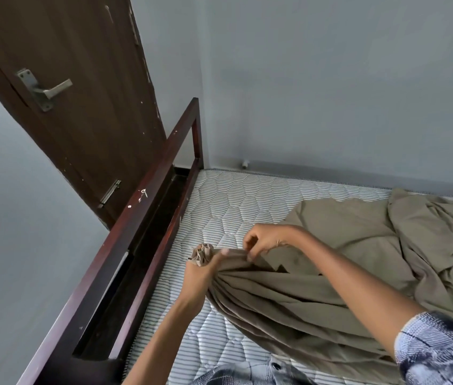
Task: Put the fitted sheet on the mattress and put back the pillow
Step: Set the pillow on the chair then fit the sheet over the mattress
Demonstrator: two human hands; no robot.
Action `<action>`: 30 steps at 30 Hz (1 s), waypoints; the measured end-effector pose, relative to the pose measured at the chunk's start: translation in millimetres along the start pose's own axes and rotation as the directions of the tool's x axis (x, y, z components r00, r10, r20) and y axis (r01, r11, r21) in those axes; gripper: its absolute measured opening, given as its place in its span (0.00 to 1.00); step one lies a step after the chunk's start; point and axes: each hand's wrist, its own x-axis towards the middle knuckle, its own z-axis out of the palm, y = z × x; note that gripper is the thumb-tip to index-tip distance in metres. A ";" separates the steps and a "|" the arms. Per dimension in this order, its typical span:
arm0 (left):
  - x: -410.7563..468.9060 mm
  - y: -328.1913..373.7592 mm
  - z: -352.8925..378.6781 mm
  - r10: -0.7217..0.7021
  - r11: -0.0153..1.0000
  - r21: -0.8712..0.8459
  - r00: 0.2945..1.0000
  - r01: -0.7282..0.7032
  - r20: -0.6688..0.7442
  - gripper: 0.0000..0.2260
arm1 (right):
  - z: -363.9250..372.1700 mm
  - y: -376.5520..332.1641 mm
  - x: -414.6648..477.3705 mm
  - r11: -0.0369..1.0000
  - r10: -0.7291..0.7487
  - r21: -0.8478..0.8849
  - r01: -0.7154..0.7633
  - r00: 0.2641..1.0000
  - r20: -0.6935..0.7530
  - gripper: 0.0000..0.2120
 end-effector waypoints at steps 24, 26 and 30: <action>4.0 -2.4 -7.8 0.006 0.998 -0.068 0.989 -0.016 -0.148 0.08 | 52.7 57.1 15.1 0.984 0.115 -0.106 -0.140 0.970 -0.213 0.08; 4.4 -3.6 -10.5 0.018 0.996 -0.081 0.995 -0.026 -0.098 0.10 | 44.6 67.8 11.1 0.989 0.148 0.035 -0.144 0.942 -0.302 0.13; 6.2 -12.3 -18.8 -0.008 1.000 -0.003 0.996 0.008 0.083 0.20 | 11.5 48.5 -1.8 0.920 0.141 0.388 0.054 0.878 -0.457 0.11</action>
